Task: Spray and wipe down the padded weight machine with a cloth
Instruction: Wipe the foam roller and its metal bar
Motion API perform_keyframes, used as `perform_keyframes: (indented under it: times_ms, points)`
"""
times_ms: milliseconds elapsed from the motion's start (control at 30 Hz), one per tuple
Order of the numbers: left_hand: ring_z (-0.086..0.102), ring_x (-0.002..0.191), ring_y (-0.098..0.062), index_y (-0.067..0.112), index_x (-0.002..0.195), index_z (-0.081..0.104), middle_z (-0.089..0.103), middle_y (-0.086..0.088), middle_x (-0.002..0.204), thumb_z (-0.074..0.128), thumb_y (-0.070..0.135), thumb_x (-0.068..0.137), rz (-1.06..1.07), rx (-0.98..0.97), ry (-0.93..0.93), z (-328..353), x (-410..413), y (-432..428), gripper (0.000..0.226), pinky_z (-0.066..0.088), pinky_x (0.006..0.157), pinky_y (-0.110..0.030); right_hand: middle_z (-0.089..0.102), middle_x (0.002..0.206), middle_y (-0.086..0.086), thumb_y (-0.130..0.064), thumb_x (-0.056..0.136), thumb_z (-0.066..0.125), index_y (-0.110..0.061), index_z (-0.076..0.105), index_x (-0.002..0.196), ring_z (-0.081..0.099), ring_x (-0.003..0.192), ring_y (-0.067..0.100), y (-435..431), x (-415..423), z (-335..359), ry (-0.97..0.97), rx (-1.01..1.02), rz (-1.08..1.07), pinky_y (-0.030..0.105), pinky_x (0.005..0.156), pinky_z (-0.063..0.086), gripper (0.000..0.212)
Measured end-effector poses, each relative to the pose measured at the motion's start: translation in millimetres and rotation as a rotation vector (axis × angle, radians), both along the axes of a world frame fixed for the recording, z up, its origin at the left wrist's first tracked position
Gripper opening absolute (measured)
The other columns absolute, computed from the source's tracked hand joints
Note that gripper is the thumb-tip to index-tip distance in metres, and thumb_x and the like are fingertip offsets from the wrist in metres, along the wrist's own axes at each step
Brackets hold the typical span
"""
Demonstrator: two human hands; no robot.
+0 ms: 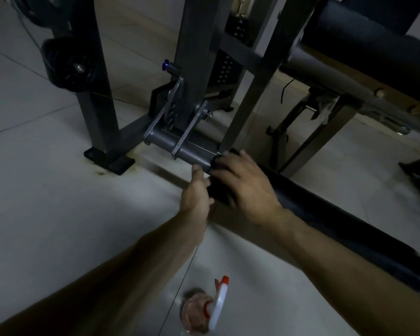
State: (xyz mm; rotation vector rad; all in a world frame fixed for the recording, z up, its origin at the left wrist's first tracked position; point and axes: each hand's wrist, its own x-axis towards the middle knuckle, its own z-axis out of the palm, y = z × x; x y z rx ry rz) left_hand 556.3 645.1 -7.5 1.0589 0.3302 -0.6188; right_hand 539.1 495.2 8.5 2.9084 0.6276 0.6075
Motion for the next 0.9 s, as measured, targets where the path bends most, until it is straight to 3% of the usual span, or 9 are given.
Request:
perform_keyframes:
  times_ms: [133, 267, 433, 533, 600, 700, 733, 833, 900]
  points:
    - [0.062, 0.113, -0.019, 0.021, 0.13, 0.066, 0.068, -0.006, 0.126, 0.036, 0.05, 0.106, 0.039, 0.076, -0.184, -4.9, -6.0, -7.3, 0.047, 0.046, 0.097, -0.038, 0.056, 0.144, 0.012, -0.022, 0.097, 0.049, -0.009, 0.068, 0.128, 0.051, 0.136, 0.031, 6.8, 4.8, 5.8, -0.016, 0.263, -0.197, 0.051, 0.11, 0.046, 0.039]
    - [0.064, 0.109, -0.019, 0.014, 0.131, 0.063, 0.068, -0.009, 0.123, 0.035, 0.042, 0.109, -0.003, 0.023, -0.203, -1.8, -4.8, -8.1, 0.045, 0.047, 0.087, -0.031, 0.047, 0.157, 0.012, -0.013, 0.1, 0.058, -0.01, 0.064, 0.138, 0.036, 0.151, 0.031, -23.4, -32.8, -8.8, 0.033, 0.098, -0.03, 0.05, 0.124, 0.031, 0.039]
    - [0.056, 0.115, -0.016, 0.021, 0.138, 0.06, 0.062, -0.006, 0.135, 0.029, 0.056, 0.107, -0.038, 0.101, -0.227, 3.1, -2.7, -6.0, 0.056, 0.039, 0.108, -0.038, 0.031, 0.167, 0.012, -0.012, 0.091, 0.076, -0.016, 0.057, 0.146, 0.022, 0.157, 0.033, -52.0, -79.6, -24.5, 0.003, 0.034, -0.135, 0.058, 0.121, 0.033, 0.059]
    - [0.061, 0.098, -0.012, 0.017, 0.129, 0.064, 0.067, -0.004, 0.119, 0.029, 0.056, 0.107, -0.029, 0.048, -0.194, 4.9, -4.8, -4.5, 0.057, 0.046, 0.084, -0.028, 0.039, 0.161, 0.017, -0.019, 0.093, 0.066, -0.016, 0.058, 0.146, 0.027, 0.154, 0.039, -14.9, -56.4, -21.8, -0.031, 0.131, -0.235, 0.062, 0.12, 0.032, 0.054]
    - [0.062, 0.091, -0.012, 0.015, 0.131, 0.06, 0.067, -0.003, 0.11, 0.034, 0.056, 0.106, -0.024, -0.024, -0.118, 9.8, -7.0, -3.5, 0.055, 0.046, 0.071, -0.027, 0.049, 0.152, 0.019, -0.022, 0.095, 0.062, -0.012, 0.062, 0.141, 0.036, 0.148, 0.04, 13.2, -27.3, -17.1, -0.034, 0.146, -0.168, 0.056, 0.124, 0.026, 0.047]
    - [0.065, 0.101, -0.017, 0.015, 0.141, 0.054, 0.065, -0.009, 0.126, 0.042, 0.059, 0.102, 0.034, -0.103, -0.039, 7.8, -3.2, -0.6, 0.06, 0.05, 0.078, -0.033, 0.053, 0.15, 0.012, -0.027, 0.097, 0.062, -0.014, 0.063, 0.14, 0.038, 0.147, 0.033, 31.9, -0.3, -8.9, 0.006, 0.051, -0.096, 0.035, 0.129, -0.002, 0.045]
    - [0.067, 0.098, -0.014, 0.016, 0.137, 0.057, 0.068, -0.006, 0.122, 0.039, 0.061, 0.102, 0.023, -0.088, -0.073, 7.4, -4.1, -0.8, 0.059, 0.05, 0.076, -0.03, 0.05, 0.154, 0.011, -0.027, 0.097, 0.062, -0.015, 0.061, 0.142, 0.035, 0.149, 0.031, 25.7, -3.8, -7.6, 0.021, 0.019, -0.099, 0.031, 0.128, -0.007, 0.046]
    - [0.066, 0.084, -0.003, 0.022, 0.114, 0.064, 0.069, 0.006, 0.096, 0.024, 0.06, 0.106, -0.04, 0.055, -0.225, 7.7, -5.7, -4.8, 0.055, 0.043, 0.069, -0.022, 0.04, 0.162, 0.011, -0.021, 0.092, 0.066, -0.014, 0.055, 0.148, 0.029, 0.154, 0.03, -13.1, -42.3, -9.5, 0.027, -0.007, -0.149, 0.036, 0.129, 0.006, 0.057]
    - [0.064, 0.101, -0.01, 0.019, 0.122, 0.064, 0.069, 0.004, 0.108, 0.026, 0.057, 0.107, -0.041, 0.125, -0.28, 13.7, -9.0, -9.2, 0.056, 0.046, 0.084, -0.026, 0.038, 0.163, 0.01, -0.012, 0.09, 0.071, -0.013, 0.055, 0.148, 0.03, 0.154, 0.029, -48.3, -78.2, -12.9, -0.012, 0.028, -0.201, 0.043, 0.129, 0.02, 0.061]
